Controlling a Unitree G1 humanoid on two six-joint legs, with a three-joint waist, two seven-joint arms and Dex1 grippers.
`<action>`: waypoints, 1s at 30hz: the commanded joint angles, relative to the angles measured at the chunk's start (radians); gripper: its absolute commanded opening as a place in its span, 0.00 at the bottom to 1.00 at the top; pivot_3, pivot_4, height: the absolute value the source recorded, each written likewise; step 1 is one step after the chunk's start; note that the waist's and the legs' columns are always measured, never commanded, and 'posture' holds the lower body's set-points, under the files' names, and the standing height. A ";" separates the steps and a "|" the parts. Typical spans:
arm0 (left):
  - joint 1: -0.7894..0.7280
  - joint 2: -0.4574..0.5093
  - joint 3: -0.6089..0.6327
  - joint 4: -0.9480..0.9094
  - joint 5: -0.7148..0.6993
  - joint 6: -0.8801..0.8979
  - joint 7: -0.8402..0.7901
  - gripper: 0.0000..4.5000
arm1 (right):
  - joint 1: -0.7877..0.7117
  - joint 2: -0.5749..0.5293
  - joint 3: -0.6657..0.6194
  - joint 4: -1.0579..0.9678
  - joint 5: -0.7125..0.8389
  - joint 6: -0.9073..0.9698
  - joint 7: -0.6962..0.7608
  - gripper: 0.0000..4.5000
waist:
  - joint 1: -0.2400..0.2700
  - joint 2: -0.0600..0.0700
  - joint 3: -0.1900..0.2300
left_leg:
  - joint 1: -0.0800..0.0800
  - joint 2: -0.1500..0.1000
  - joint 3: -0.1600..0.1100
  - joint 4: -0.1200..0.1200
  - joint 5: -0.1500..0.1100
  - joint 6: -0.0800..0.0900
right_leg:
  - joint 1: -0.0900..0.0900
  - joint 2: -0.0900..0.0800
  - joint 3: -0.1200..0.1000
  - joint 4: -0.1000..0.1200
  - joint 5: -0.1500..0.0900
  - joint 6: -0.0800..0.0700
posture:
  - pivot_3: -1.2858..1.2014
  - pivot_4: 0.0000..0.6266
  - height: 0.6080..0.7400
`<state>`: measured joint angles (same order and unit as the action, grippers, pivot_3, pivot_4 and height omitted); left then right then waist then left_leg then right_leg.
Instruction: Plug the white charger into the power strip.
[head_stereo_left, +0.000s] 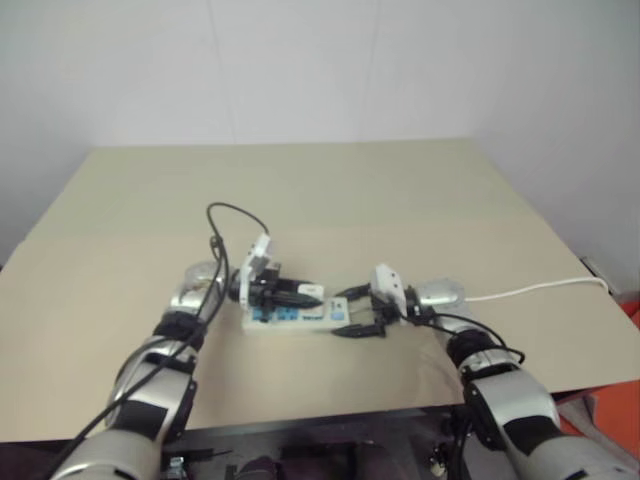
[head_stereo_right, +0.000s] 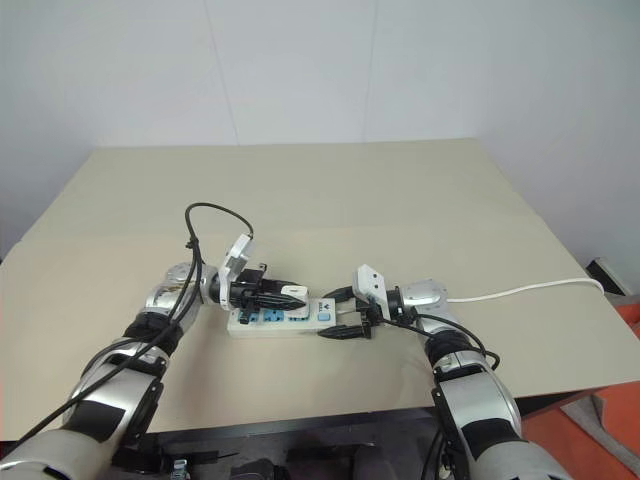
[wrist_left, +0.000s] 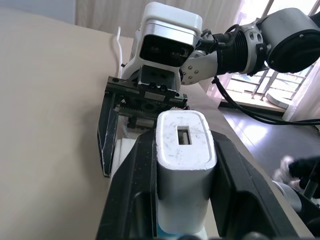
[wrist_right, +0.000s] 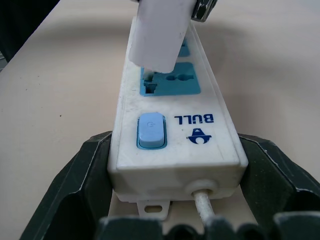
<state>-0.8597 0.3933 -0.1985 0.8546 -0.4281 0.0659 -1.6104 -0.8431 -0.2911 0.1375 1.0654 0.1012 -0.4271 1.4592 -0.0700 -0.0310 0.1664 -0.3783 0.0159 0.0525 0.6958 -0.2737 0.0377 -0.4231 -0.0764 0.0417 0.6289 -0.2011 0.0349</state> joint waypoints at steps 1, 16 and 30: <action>0.000 -0.002 0.012 0.008 0.007 -0.015 -0.004 0.23 | 0.036 0.007 0.030 0.018 -0.047 -0.001 -0.001 0.76 | 0.000 0.000 0.000 | 0.000 0.000 0.000 0.000 0.000 0.000 | 0.000 0.000 0.000 0.000 0.000 0.000 | 0.52 0.24 1.00; 0.050 0.005 -0.003 0.031 0.073 -0.175 -0.004 0.23 | 0.041 0.008 0.027 0.014 -0.043 -0.009 -0.002 0.76 | -0.001 0.000 0.000 | 0.002 0.000 0.000 -0.001 0.000 0.000 | 0.001 0.000 0.000 -0.001 0.000 0.000 | 0.52 0.24 1.00; 0.082 -0.001 -0.014 0.162 0.226 -0.318 0.049 0.23 | 0.048 0.006 0.028 0.009 -0.046 -0.014 -0.012 0.76 | 0.001 0.000 -0.015 | 0.007 0.001 0.000 -0.002 0.000 0.000 | 0.005 0.000 0.001 -0.001 -0.001 -0.001 | 0.52 0.24 1.00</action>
<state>-0.8198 0.3613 -0.1796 0.9346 -0.3101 -0.2397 -1.6041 -0.8193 -0.2819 0.1410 1.0628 0.0908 -0.4346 1.4230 -0.0694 -0.0312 0.1512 -0.3699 0.0164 0.0530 0.6934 -0.2739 0.0376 -0.4169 -0.0764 0.0425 0.6281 -0.2019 0.0340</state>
